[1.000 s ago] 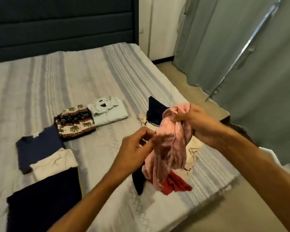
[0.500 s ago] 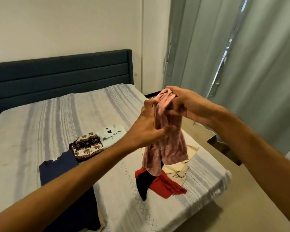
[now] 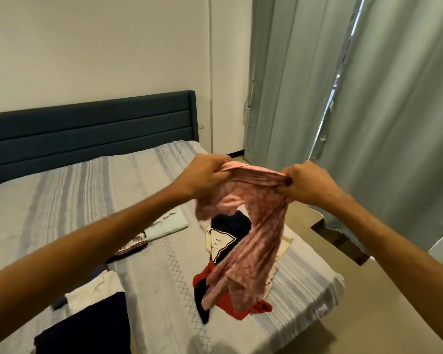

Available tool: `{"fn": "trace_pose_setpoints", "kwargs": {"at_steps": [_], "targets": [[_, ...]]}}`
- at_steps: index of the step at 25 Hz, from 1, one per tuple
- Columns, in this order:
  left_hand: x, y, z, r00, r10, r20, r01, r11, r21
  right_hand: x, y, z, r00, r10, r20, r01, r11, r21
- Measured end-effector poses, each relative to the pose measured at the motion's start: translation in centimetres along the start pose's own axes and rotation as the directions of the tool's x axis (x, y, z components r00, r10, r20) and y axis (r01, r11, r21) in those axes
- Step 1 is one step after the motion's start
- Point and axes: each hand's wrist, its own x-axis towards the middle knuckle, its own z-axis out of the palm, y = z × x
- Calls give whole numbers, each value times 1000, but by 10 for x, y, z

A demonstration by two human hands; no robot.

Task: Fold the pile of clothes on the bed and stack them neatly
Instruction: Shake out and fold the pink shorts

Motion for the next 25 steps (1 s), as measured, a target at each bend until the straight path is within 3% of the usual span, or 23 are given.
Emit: {"fn": "trace_pose_setpoints", "kwargs": {"at_steps": [3, 6, 7, 9, 11, 13, 17, 20, 22, 23, 25], "targets": [[34, 29, -14, 964, 149, 218, -201, 950, 238, -2, 47, 16, 999, 12, -47, -21, 982, -190], [68, 56, -21, 872, 176, 457, -289, 939, 189, 2, 100, 29, 993, 108, -44, -116, 949, -294], [79, 61, -23, 844, 170, 509, -289, 943, 164, 3, 118, 33, 991, 133, -17, -133, 955, -267], [101, 69, -22, 821, 166, 547, -308, 934, 179, 0, 159, 41, 986, 164, 35, -163, 986, -28], [117, 75, -19, 870, 187, 457, -309, 928, 209, -4, 194, 48, 972, 229, 47, -234, 944, 234], [129, 84, -10, 939, 223, 263, -269, 950, 156, -13, 222, 52, 954, 292, 62, -296, 897, 328], [153, 107, 6, 970, 241, -42, -242, 970, -24, -32, 246, 74, 948, 226, 225, -287, 912, 293], [170, 117, 8, 964, 237, -120, -241, 970, -18, -42, 259, 107, 925, 265, 273, -287, 957, 47], [179, 117, 7, 965, 211, -155, -211, 977, 16, -50, 276, 133, 921, 318, 223, -356, 922, 155], [182, 114, 6, 964, 190, -185, -190, 982, 20, -53, 285, 144, 903, 368, 221, -422, 857, 296], [185, 101, 3, 962, 133, -239, -131, 991, 24, -59, 298, 157, 811, 500, 303, -561, 521, 643]]}}
